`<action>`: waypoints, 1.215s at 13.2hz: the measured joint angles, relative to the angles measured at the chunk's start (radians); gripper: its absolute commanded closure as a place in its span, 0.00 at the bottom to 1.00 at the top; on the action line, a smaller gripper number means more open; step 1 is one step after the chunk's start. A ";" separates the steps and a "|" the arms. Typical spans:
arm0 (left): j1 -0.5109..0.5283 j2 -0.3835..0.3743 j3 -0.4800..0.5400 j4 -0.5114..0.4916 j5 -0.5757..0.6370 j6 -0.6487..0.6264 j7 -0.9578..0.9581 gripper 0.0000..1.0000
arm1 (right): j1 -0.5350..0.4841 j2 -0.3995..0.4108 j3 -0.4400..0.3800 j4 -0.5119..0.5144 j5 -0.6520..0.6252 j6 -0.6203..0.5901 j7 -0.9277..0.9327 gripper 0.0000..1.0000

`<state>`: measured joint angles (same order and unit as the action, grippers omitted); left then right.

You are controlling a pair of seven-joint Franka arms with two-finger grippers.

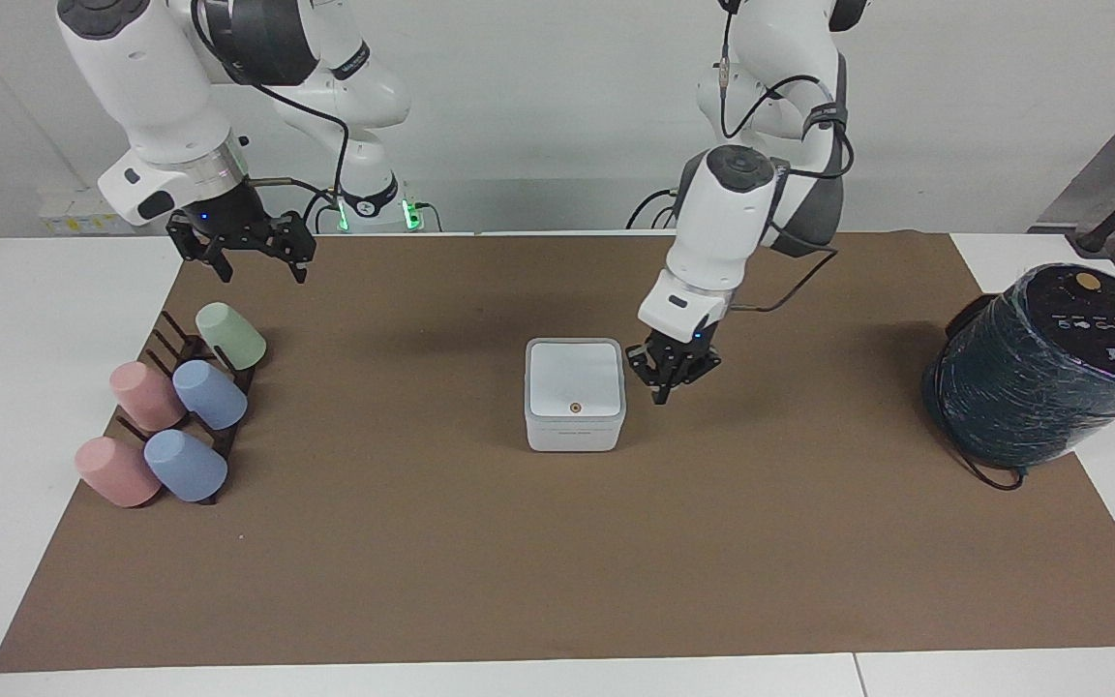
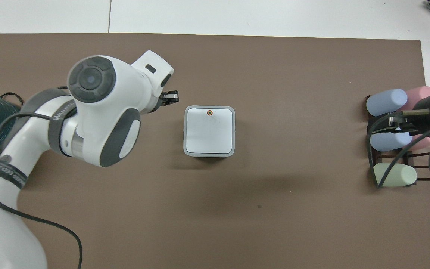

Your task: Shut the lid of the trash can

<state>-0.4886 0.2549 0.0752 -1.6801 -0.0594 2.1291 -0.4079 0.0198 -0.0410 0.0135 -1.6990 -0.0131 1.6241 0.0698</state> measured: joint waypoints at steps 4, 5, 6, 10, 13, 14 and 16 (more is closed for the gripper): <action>0.164 -0.019 0.005 0.011 0.001 -0.145 0.258 0.88 | 0.000 0.000 0.000 0.000 0.000 0.000 0.000 0.00; 0.208 -0.022 0.006 0.011 0.001 -0.166 0.318 0.85 | 0.000 0.000 0.000 0.000 0.000 0.000 0.000 0.00; 0.243 -0.027 0.007 0.011 0.006 -0.180 0.360 0.79 | 0.000 0.000 0.000 0.000 0.000 0.000 0.000 0.00; 0.315 -0.078 0.006 0.013 0.041 -0.210 0.445 0.00 | 0.000 0.000 0.000 0.000 0.000 0.000 0.000 0.00; 0.320 -0.127 0.004 0.013 0.042 -0.215 0.449 0.00 | 0.000 0.000 0.000 0.000 0.000 0.000 0.000 0.00; 0.320 -0.142 0.002 0.013 0.043 -0.216 0.449 0.00 | 0.000 0.000 0.000 0.000 0.000 0.000 0.000 0.00; 0.320 -0.174 0.002 0.014 0.043 -0.218 0.449 0.00 | 0.000 0.000 0.000 0.000 0.000 0.000 0.000 0.00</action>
<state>-0.1686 0.0810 0.0767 -1.6665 -0.0167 1.9116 0.0407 0.0198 -0.0410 0.0135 -1.6990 -0.0131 1.6241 0.0698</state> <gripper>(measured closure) 0.000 0.000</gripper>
